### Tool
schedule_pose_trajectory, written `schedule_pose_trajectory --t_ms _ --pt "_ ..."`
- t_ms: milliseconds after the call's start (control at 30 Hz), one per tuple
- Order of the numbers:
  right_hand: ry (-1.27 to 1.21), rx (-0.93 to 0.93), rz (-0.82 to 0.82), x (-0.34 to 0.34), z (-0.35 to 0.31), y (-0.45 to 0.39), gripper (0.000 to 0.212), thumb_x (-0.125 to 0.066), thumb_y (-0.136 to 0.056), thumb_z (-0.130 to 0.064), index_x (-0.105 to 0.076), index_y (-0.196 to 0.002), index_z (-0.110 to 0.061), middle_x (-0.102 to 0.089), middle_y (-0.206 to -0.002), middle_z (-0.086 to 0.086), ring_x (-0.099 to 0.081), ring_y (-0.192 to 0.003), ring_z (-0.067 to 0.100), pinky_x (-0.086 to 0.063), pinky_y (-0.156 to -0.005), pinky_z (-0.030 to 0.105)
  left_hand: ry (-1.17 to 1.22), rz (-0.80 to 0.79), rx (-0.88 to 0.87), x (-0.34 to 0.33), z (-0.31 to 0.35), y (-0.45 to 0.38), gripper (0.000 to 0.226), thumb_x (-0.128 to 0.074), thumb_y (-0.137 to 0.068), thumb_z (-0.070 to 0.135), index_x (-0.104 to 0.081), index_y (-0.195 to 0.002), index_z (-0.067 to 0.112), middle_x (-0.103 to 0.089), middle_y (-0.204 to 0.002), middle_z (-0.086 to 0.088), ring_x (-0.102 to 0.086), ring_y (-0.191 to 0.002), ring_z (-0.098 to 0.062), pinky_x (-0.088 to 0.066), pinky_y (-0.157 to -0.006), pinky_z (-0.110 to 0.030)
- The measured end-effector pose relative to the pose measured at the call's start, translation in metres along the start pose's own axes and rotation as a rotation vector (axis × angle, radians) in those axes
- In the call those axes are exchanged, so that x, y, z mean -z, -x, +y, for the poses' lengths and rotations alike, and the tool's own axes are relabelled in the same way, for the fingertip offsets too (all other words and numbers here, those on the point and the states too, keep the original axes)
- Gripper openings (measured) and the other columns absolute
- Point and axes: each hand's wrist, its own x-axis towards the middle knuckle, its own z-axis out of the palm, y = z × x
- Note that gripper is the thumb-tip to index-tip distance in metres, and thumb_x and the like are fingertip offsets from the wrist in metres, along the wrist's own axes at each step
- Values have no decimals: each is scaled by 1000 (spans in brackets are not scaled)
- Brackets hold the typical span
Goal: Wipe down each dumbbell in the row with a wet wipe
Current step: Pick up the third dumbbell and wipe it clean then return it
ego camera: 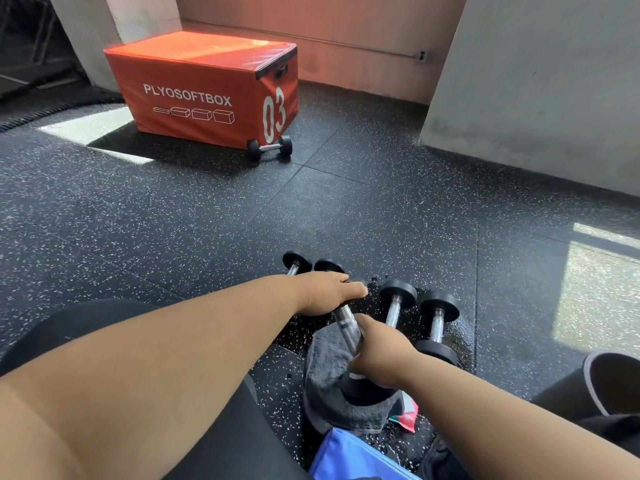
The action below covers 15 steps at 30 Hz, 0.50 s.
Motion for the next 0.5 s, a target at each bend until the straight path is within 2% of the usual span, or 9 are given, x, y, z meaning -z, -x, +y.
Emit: schedule_pose_trajectory --t_ms 67,133,200,300,367,433,500 --pt "-133 5 -8 1 1 -1 84 -83 -77 -20 -43 -150 -35 -73 -82 -3 -71 -75 14 -55 -65 30 15 -10 5 0 -2 -2 60 -45 -109 58 -47 -161 28 -39 -170 -9 -33 -155 -32 -23 -121 -44" --pt "-308 6 -37 3 4 0 84 -85 -81 -14 -44 -151 -36 -75 -84 4 -70 -64 12 -55 -56 25 26 -6 4 0 -4 -5 60 -46 -107 61 -52 -157 28 -46 -165 -10 -41 -149 -32 -27 -115 -43" --pt "-406 12 -74 5 10 -2 83 -84 -82 -8 -45 -149 -36 -74 -89 8 -69 -60 8 -54 -54 22 30 1 8 -2 -7 -8 66 -48 -104 66 -48 -160 30 -43 -168 -7 -38 -152 -32 -25 -119 -45" --pt "-344 41 -177 8 15 -8 76 -80 -77 -7 -49 -142 -32 -71 -89 3 -66 -67 6 -58 -64 30 12 -6 9 -3 -9 -12 77 -48 -102 71 -36 -167 32 -31 -175 -3 -29 -159 -32 -20 -125 -48" --pt "-297 49 -259 8 12 -9 65 -80 -76 -7 -51 -127 -35 -69 -90 1 -65 -73 9 -60 -69 30 14 -1 9 -5 -10 -15 81 -51 -99 74 -34 -168 35 -31 -175 -4 -30 -159 -33 -21 -126 -49" --pt "-273 50 -260 6 10 -10 59 -83 -76 -11 -50 -118 -38 -70 -90 -2 -66 -74 11 -61 -73 32 28 12 29 -7 -12 -19 86 -54 -93 79 -35 -167 38 -34 -173 -6 -33 -157 -34 -23 -125 -50" --pt "-262 45 -228 2 9 -10 58 -86 -78 -18 -50 -120 -35 -67 -87 -5 -63 -74 9 -59 -75 33 30 20 47 -9 -13 -22 89 -53 -91 82 -35 -166 39 -35 -173 -7 -35 -156 -35 -23 -125 -52"
